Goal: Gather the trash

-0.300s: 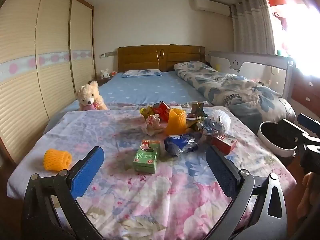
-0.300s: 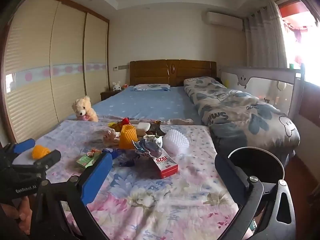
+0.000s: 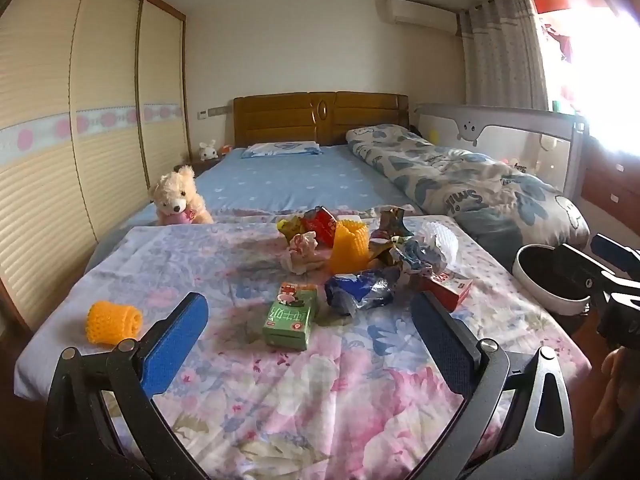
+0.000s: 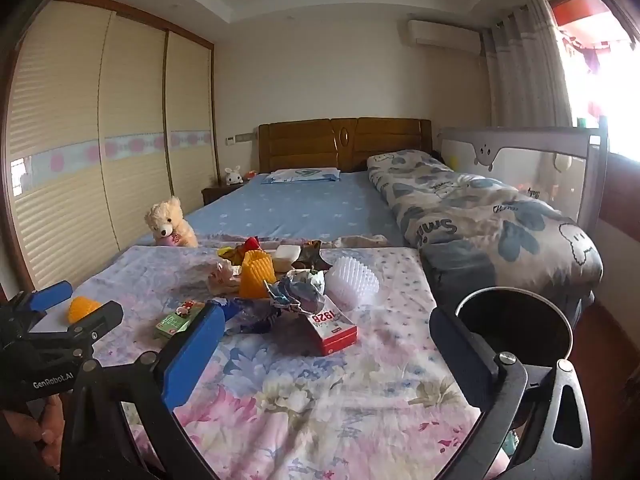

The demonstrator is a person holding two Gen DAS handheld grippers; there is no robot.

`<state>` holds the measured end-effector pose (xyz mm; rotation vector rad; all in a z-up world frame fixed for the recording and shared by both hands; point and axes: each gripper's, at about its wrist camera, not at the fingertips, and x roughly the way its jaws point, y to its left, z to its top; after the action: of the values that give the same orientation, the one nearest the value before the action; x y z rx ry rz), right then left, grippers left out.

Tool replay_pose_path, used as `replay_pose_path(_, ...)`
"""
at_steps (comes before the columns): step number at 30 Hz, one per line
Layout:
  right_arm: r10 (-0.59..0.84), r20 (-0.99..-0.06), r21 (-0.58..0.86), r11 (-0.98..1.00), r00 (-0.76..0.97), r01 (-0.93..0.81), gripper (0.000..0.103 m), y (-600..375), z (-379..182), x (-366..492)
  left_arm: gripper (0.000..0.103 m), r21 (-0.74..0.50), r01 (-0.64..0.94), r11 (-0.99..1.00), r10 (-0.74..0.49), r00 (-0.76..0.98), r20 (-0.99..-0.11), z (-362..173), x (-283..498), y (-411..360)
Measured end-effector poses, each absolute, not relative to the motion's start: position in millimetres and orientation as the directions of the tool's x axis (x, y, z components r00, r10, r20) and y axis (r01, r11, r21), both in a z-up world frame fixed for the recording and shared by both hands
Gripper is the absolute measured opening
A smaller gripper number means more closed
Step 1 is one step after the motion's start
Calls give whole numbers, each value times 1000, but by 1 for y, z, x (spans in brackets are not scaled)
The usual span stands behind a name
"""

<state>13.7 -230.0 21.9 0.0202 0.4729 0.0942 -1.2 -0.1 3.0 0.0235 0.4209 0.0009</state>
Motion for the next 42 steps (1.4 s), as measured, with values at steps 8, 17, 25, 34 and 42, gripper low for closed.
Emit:
replay_pose_path(8,99,-473,54,995,876,-83,103,-233,15,16,103,29,15,999,-1,909,-417,5,2,-7)
replay_pose_path(17,112,-480,63,994,870,-93,103,-233,13,17,103,35,19,999,-3,909,-417,2,3,-11)
replay_pose_path(25,118,-480,69,993,869,-97,103,-233,12,17,103,36,19,999,-2,908,-418,-1,3,-12)
replay_pose_path(34,118,-483,71,993,868,-95,103,-233,11,17,103,37,18,999,-1,908,-420,-3,3,-13)
replay_pose_path(42,121,-484,73,993,867,-97,103,-233,10,18,103,36,18,999,-2,907,-421,-5,4,-14)
